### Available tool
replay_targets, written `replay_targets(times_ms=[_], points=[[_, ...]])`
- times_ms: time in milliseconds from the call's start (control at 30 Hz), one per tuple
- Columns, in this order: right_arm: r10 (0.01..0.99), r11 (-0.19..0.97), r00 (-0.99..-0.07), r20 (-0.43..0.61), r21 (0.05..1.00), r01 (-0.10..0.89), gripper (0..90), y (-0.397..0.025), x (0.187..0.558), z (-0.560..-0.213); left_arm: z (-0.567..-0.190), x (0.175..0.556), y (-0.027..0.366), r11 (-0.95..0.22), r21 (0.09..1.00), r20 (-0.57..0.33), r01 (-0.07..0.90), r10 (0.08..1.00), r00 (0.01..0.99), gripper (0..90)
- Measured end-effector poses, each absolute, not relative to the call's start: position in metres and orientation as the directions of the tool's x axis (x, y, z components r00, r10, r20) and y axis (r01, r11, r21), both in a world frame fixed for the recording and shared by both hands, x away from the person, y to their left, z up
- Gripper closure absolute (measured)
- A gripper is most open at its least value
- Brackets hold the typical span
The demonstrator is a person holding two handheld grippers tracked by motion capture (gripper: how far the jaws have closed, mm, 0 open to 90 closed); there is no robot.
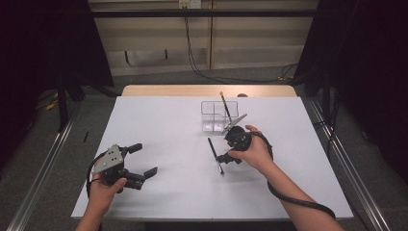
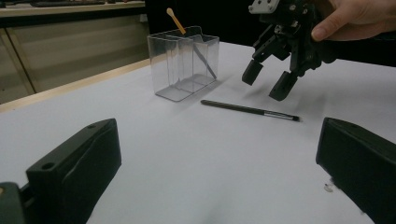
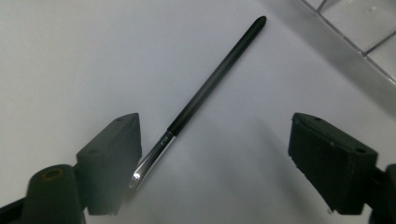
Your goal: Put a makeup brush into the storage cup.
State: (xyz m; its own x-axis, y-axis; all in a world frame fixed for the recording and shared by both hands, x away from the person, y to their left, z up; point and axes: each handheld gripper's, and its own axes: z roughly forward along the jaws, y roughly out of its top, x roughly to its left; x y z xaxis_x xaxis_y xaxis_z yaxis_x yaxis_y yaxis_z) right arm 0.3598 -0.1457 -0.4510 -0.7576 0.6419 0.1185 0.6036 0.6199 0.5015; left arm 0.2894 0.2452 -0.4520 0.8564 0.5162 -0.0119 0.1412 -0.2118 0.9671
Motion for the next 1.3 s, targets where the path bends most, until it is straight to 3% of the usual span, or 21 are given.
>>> replay_targets(times_ms=[467, 767, 833, 900, 1000, 1233, 1267, 1300], points=[[0.654, 0.654, -0.750, 0.104, 0.420, 0.629, 32.4, -0.123, 0.359, -0.461, -0.453, 0.290, 0.246, -0.208, 0.968, -0.016, 0.143, 0.517, 0.856, 0.0], [0.631, 0.703, -0.775, 0.027, 0.402, 0.586, 40.2, -0.119, 0.355, -0.462, -0.453, 0.290, 0.245, -0.206, 0.968, -0.020, 0.146, 0.514, 0.857, 0.0], [0.625, 0.707, -0.780, 0.029, 0.402, 0.582, 45.8, -0.120, 0.355, -0.461, -0.453, 0.290, 0.245, -0.204, 0.968, -0.021, 0.147, 0.515, 0.857, 0.0], [0.615, 0.719, -0.788, 0.031, 0.390, 0.576, 59.2, -0.120, 0.355, -0.459, -0.453, 0.290, 0.245, -0.206, 0.967, -0.021, 0.147, 0.514, 0.857, 0.0], [0.606, 0.726, -0.795, 0.037, 0.383, 0.571, 69.9, -0.122, 0.356, -0.458, -0.453, 0.290, 0.245, -0.206, 0.967, -0.020, 0.147, 0.514, 0.857, 0.0], [0.626, 0.710, -0.775, 0.085, 0.348, 0.612, 77.3, -0.127, 0.358, -0.454, -0.453, 0.290, 0.246, -0.207, 0.968, -0.017, 0.143, 0.515, 0.857, 0.0], [0.625, 0.708, -0.775, 0.094, 0.349, 0.614, 80.0, -0.128, 0.358, -0.453, -0.453, 0.290, 0.245, -0.207, 0.968, -0.017, 0.143, 0.516, 0.857, 0.0], [0.627, 0.702, -0.771, 0.112, 0.346, 0.622, 88.7, -0.129, 0.358, -0.451, -0.453, 0.290, 0.245, -0.207, 0.968, -0.017, 0.143, 0.515, 0.857, 0.0]])
